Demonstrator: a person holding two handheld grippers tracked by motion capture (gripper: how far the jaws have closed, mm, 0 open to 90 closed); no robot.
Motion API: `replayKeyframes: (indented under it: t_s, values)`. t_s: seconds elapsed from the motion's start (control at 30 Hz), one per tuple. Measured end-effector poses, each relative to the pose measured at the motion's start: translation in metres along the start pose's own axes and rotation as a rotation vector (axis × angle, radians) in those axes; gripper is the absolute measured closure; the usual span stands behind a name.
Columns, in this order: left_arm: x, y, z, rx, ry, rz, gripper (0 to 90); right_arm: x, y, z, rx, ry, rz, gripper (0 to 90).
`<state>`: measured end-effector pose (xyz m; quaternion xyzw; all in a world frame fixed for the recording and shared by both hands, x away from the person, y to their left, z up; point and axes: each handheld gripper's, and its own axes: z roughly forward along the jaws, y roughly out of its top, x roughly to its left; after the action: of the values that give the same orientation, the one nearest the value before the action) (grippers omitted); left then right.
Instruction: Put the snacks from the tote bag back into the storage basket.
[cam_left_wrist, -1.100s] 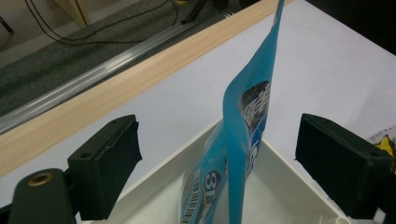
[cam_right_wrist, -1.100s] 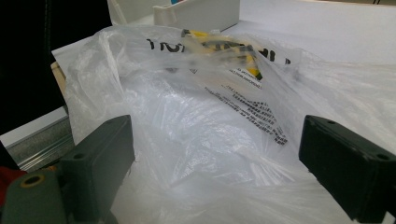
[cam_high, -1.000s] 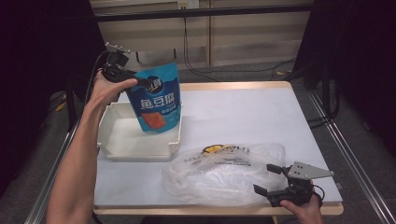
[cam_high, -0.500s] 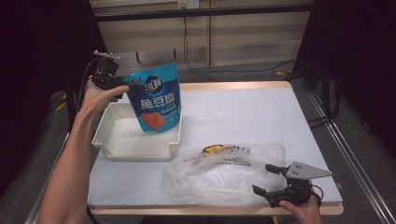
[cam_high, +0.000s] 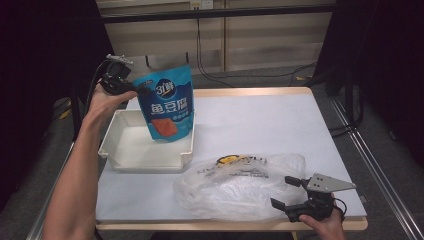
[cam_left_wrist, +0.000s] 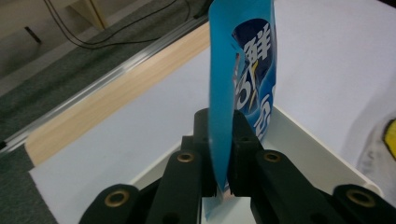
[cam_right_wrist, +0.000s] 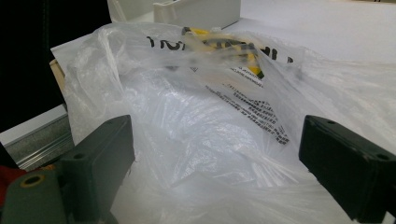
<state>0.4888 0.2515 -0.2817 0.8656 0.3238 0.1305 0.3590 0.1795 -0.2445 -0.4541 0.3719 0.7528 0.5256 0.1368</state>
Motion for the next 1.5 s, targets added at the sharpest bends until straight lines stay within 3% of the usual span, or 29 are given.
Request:
replayKeyframes:
  t_s: [0.13,0.4,0.5,0.53,0.63,0.77,0.87,0.9,0.97,1.1,1.23,1.3,1.4,1.5]
  values:
    - [-0.005,0.007,0.004,0.009,0.027,0.032,84.5,0.001,0.000,0.000,0.001,0.009,-0.007,9.9]
    - [0.000,-0.006,0.013,0.008,-0.002,-0.035,64.9,0.001,0.000,0.000,0.000,0.011,-0.007,9.9]
    - [0.000,-0.009,0.014,-0.010,-0.011,-0.068,50.2,0.001,0.000,-0.001,0.000,0.009,-0.007,9.9]
    - [0.000,-0.010,0.012,-0.006,-0.030,-0.060,46.3,0.001,0.000,-0.001,0.000,0.008,-0.008,9.9]
    - [-0.003,-0.009,0.007,-0.040,-0.027,-0.066,34.5,0.001,0.000,-0.001,0.001,0.007,-0.006,9.9]
    - [-0.005,-0.010,-0.001,-0.081,-0.011,-0.106,16.7,0.003,0.000,-0.002,-0.005,0.000,-0.007,9.9]
    - [-0.007,-0.015,-0.008,-0.104,-0.034,-0.133,8.1,0.004,0.000,-0.005,-0.013,-0.004,-0.012,9.9]
    - [-0.008,-0.016,-0.010,-0.104,-0.033,-0.138,7.1,0.005,0.001,-0.005,-0.016,-0.008,-0.010,9.9]
    - [-0.014,-0.019,-0.017,-0.107,-0.021,-0.101,5.9,0.005,0.001,-0.005,-0.020,-0.015,-0.014,9.9]
    - [-0.019,-0.029,-0.030,-0.154,0.001,-0.123,5.2,0.005,0.002,-0.005,-0.026,-0.027,-0.014,9.9]
    - [-0.017,-0.044,-0.039,-0.166,0.009,-0.136,4.1,0.004,0.002,-0.006,-0.031,-0.036,-0.005,9.9]
    - [-0.017,-0.049,-0.043,-0.185,0.003,-0.126,4.3,0.003,0.002,-0.006,-0.035,-0.043,-0.004,10.0]
    - [-0.024,-0.056,-0.049,-0.179,0.040,-0.109,5.0,0.003,0.002,-0.006,-0.040,-0.047,-0.004,10.0]
    - [-0.028,-0.067,-0.055,-0.211,0.012,-0.120,6.2,0.002,0.003,-0.007,-0.044,-0.051,-0.009,10.0]
